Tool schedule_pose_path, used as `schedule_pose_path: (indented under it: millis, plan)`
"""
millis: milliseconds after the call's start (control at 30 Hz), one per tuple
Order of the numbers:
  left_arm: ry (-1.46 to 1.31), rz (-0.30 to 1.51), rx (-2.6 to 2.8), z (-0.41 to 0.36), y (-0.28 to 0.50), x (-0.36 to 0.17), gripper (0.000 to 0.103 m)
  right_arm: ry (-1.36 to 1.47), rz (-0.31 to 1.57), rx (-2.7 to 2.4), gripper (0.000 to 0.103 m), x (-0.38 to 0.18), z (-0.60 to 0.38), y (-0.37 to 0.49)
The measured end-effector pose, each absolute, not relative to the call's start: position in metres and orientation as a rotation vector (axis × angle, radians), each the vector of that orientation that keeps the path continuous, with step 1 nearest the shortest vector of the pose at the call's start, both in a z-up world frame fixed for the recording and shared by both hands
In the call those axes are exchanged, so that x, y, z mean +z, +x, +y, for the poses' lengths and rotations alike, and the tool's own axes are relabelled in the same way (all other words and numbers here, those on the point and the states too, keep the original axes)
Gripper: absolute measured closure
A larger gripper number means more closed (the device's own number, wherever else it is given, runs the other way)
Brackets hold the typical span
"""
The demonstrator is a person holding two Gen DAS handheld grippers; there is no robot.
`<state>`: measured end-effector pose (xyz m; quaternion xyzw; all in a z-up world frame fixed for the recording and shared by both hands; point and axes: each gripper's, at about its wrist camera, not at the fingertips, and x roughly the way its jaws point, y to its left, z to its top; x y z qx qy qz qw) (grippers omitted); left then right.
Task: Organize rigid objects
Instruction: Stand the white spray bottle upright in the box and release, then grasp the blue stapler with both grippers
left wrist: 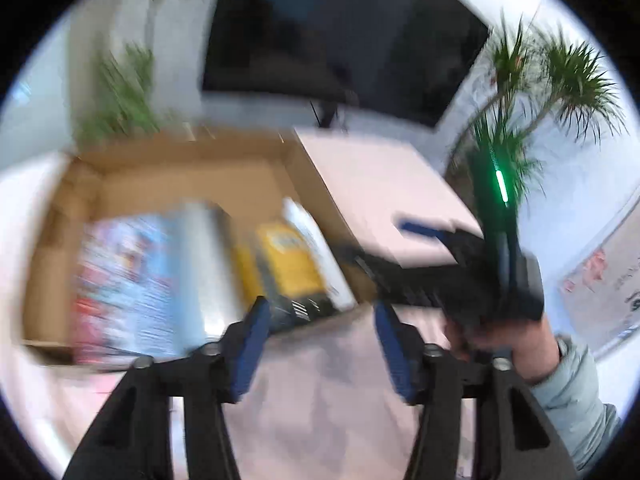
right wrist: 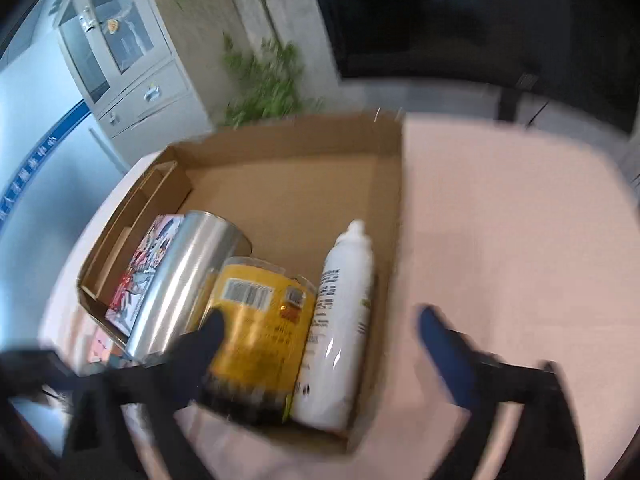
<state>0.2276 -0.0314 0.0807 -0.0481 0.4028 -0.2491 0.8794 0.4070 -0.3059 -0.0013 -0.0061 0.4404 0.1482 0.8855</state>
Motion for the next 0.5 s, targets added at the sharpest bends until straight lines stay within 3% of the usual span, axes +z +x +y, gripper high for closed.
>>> schedule_pose_path:
  millis: [33,67,267,367,500]
  plan:
    - [-0.092,0.784,-0.486,-0.014,0.217,0.099,0.025,-0.033,0.89,0.317,0.001,0.01,-0.301,0.388]
    - [-0.084,0.733,-0.45,0.001,0.213,0.113,0.021,-0.041,0.86,0.327,0.001,0.021,-0.295,0.366]
    - [0.057,0.572,-0.183,0.092,0.139,0.196,0.019,-0.024,0.743,0.402,0.0,0.057,-0.255,0.256]
    - [0.084,0.604,-0.122,0.098,0.113,0.191,0.019,0.005,0.762,0.478,0.0,0.054,-0.229,0.214]
    - [0.001,0.736,-0.182,0.114,0.08,0.128,0.019,0.02,0.865,0.596,0.0,0.021,-0.186,0.176]
